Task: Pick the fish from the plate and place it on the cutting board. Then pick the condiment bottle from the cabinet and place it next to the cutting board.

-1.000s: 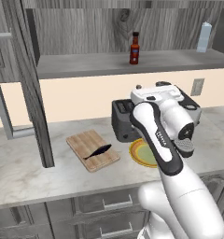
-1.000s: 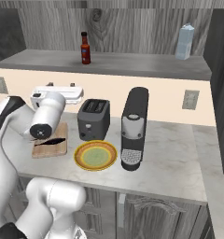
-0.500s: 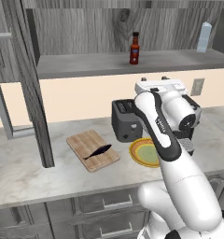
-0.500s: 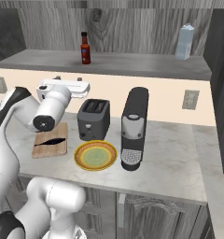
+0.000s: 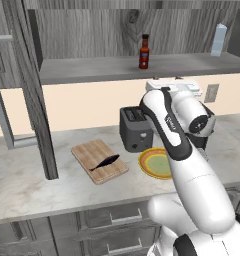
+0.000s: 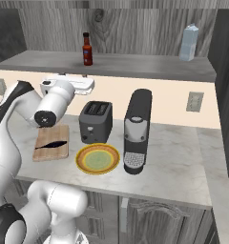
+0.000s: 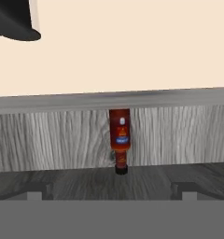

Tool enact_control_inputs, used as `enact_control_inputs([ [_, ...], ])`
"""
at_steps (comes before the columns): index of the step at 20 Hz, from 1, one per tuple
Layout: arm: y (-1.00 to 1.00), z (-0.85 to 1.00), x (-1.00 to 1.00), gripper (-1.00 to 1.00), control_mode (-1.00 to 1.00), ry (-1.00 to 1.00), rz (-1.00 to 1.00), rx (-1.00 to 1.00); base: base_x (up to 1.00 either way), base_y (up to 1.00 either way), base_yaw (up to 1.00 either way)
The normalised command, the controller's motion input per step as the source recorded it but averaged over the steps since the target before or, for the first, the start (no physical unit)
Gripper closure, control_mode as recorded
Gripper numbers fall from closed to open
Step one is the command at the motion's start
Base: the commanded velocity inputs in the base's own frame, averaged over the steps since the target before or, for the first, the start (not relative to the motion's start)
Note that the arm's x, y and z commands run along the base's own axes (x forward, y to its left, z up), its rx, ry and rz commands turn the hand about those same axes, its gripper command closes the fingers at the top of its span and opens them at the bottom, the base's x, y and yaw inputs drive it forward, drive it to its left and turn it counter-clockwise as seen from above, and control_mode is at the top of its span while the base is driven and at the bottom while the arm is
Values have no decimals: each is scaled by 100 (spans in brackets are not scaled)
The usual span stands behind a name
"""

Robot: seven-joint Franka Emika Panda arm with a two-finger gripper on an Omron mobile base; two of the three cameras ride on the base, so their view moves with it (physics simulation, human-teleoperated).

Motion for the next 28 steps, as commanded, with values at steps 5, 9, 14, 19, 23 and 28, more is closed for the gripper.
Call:
enact_control_inputs([
  [5,0,33,-5,-100,-100,3,-3,4,0,0,0],
  [9,0,28,-14,-100,-100,2,-1,1,0,0,0],
  [14,0,17,-27,-100,-100,0,0,0,0,0,0],
  [19,0,4,-42,-100,-100,0,0,0,0,0,0],
  [23,-1,0,-42,-100,-100,0,1,-3,0,0,0],
  [28,-4,0,-35,-100,-100,0,3,-8,0,0,0],
])
